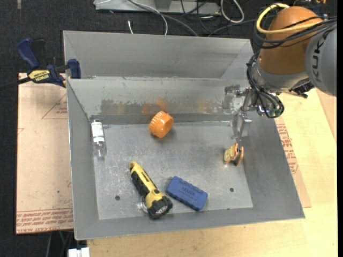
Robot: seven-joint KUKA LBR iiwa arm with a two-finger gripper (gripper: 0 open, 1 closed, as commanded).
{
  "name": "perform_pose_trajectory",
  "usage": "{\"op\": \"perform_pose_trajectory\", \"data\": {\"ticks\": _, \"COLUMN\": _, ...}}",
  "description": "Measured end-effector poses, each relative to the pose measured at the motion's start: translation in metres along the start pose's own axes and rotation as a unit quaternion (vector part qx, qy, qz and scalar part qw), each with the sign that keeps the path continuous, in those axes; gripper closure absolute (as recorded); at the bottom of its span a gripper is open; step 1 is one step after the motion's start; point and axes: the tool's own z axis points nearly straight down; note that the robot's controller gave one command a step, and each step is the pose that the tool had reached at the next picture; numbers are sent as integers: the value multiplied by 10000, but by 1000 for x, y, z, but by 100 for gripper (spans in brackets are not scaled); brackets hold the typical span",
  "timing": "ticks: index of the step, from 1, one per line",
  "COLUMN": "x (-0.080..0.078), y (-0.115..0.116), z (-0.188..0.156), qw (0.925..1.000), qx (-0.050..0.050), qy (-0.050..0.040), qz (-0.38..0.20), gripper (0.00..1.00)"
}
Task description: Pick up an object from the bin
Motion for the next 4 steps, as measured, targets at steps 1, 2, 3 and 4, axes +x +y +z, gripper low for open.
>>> {"op": "perform_pose_trajectory", "data": {"ticks": 1, "x": -1, "y": 1, "z": -6, "qw": 10000, "qx": 4, "qy": -39, "qz": -13, "gripper": 0}}
{"op": "perform_pose_trajectory", "data": {"ticks": 2, "x": 28, "y": -45, "z": 87, "qw": 9903, "qx": 3, "qy": -41, "qz": -1388, "gripper": 0}}
{"op": "perform_pose_trajectory", "data": {"ticks": 3, "x": 19, "y": -59, "z": 66, "qw": 9754, "qx": 19, "qy": -78, "qz": -2203, "gripper": 0}}
{"op": "perform_pose_trajectory", "data": {"ticks": 4, "x": 52, "y": -57, "z": 96, "qw": 9939, "qx": -10, "qy": -32, "qz": -1102, "gripper": 0}}
